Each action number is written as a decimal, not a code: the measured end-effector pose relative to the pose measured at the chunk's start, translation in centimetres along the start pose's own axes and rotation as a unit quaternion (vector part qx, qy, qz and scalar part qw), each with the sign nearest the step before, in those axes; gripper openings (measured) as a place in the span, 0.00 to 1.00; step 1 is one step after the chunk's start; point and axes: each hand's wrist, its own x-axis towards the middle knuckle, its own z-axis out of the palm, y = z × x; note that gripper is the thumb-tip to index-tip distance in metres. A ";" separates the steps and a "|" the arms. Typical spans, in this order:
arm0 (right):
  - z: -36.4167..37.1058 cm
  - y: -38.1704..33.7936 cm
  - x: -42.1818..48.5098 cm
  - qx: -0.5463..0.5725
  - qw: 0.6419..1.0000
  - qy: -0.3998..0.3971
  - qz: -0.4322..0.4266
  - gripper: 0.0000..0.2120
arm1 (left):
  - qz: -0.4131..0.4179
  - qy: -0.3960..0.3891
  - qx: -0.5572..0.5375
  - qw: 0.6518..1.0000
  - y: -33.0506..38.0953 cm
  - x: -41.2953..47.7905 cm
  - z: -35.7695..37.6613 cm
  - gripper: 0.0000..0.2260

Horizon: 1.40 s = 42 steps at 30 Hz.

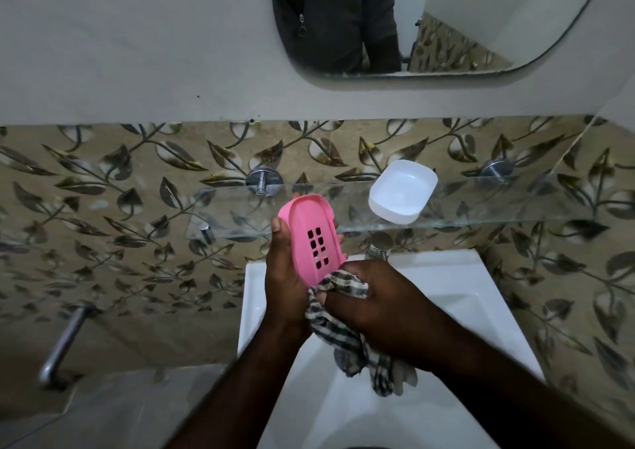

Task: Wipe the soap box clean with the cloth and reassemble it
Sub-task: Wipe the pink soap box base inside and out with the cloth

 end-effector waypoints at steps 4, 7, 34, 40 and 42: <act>0.0 -0.6 0.8 0.079 0.996 0.046 -0.017 0.05 | -0.045 -0.048 -0.043 0.997 0.0 -0.1 0.5 0.29; -0.2 -1.0 1.8 0.075 0.990 0.108 -0.045 0.06 | -0.078 -0.073 -0.027 0.994 -0.5 -0.6 0.7 0.28; -4.1 1.0 2.2 0.008 0.984 0.154 -0.090 0.09 | -0.048 -0.237 0.202 0.949 1.3 -1.6 -2.3 0.20; -4.5 1.3 1.9 -0.003 0.950 0.305 -0.062 0.04 | -0.043 -0.201 0.147 0.968 0.8 -1.4 -2.9 0.22; -4.2 1.1 1.6 -0.051 0.954 0.284 -0.083 0.05 | -0.029 -0.226 0.179 0.957 0.9 -1.3 -2.7 0.27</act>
